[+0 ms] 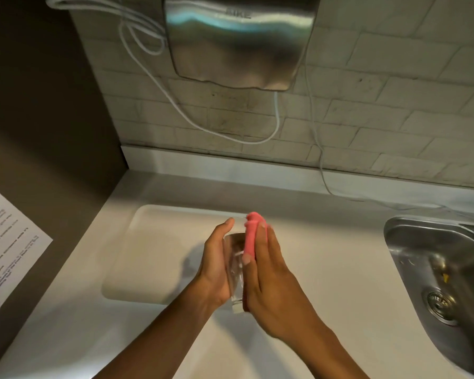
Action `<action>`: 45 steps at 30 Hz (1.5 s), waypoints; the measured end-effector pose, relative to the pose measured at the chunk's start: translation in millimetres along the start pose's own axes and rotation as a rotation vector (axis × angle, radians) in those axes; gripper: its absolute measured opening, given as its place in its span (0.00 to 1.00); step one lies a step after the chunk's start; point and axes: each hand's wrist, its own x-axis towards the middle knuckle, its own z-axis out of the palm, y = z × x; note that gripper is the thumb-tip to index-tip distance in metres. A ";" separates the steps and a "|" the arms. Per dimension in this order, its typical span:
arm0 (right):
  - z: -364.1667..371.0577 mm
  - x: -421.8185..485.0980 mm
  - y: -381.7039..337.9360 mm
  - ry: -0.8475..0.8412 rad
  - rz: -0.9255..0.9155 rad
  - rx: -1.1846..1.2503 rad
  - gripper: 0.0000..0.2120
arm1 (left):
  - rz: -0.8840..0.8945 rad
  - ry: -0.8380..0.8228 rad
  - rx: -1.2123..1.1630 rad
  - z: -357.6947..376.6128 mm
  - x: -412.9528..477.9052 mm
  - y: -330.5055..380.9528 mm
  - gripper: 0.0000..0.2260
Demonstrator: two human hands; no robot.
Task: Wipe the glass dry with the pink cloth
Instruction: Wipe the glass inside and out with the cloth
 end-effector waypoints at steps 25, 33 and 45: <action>12.1 13.3 27.8 0.146 0.030 0.142 0.27 | 0.055 -0.003 0.100 9.2 -15.3 -0.2 0.30; 24.8 12.0 24.1 0.149 0.082 0.128 0.29 | 0.218 0.095 0.242 1.9 -14.4 -10.8 0.34; 32.8 -26.1 24.6 -0.009 -0.020 -0.043 0.29 | 0.049 0.086 0.129 -10.7 -10.4 -14.6 0.37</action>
